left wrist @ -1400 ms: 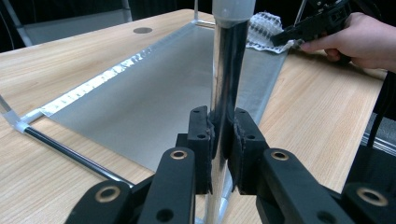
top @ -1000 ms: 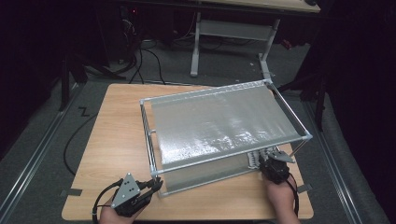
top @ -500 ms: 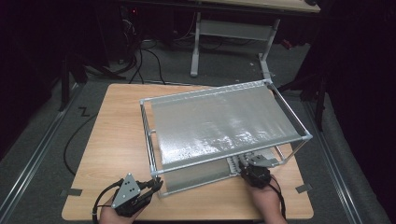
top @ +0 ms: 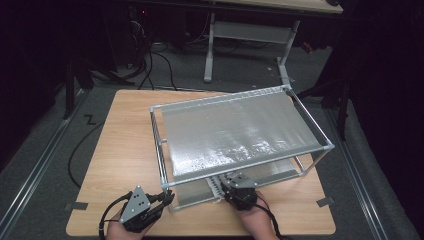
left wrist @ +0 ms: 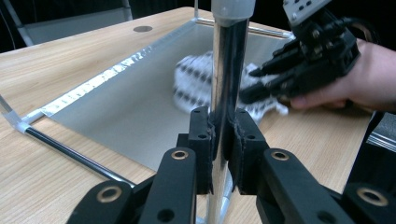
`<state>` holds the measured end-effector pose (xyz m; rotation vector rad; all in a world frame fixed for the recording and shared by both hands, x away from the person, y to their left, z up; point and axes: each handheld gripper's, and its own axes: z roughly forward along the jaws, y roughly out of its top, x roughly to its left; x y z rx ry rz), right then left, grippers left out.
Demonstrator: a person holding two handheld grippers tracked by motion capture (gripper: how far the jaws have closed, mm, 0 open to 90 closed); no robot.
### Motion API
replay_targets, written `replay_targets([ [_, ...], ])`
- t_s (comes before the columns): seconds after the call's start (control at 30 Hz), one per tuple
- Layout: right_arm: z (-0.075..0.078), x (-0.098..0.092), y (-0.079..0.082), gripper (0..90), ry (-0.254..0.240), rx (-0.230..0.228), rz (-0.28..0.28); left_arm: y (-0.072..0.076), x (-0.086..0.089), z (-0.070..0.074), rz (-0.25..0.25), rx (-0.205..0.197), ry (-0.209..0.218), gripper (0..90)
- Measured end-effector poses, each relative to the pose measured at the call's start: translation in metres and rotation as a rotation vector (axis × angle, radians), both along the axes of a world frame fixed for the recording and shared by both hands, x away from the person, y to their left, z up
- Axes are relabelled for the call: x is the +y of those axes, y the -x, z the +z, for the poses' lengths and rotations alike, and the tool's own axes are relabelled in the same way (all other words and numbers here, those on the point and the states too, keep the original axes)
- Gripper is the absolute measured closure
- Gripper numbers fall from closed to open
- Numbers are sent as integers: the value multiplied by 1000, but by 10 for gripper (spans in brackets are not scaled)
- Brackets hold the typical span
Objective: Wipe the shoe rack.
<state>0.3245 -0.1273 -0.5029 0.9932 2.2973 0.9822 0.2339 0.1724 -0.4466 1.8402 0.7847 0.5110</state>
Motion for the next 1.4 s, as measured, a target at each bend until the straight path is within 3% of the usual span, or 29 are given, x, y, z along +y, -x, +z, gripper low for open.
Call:
replay_targets([
  [0.27, 0, 50, 20, 664, -44, 23, 131, 1, 0, 1, -5, -3, -9, 805],
  [0.47, 2, 72, 34, 679, -69, 29, 227, 0, 0, 0, -13, -15, -9, 805],
  [0.57, 6, 71, 35, 647, -58, 12, 225, 0, -1, 1, -13, -17, -14, 804],
  [0.77, 13, 54, 30, 432, -156, 45, 157, -1, -2, 0, -14, -16, -10, 804],
  [0.87, 13, 55, 26, 385, -189, 71, 155, 0, -2, 0, -12, -16, -9, 804],
  [0.97, 9, 63, 24, 383, -168, 122, 161, 0, -2, 0, -11, -16, -6, 805],
  [1.03, 4, 68, 22, 375, -126, 109, 186, 0, -2, 0, -11, -17, -9, 805],
  [1.13, 1, 69, 23, 438, -121, 120, 189, 0, -2, 0, -9, -20, -13, 805],
  [1.17, 2, 69, 24, 515, -119, 120, 190, 0, -2, 0, -10, -20, -11, 805],
  [1.27, 2, 68, 24, 653, -98, 98, 212, 0, -2, 0, -12, -20, -19, 805],
  [1.4, 3, 64, 24, 753, -82, 79, 220, 1, -3, 1, -15, -26, -30, 802],
])
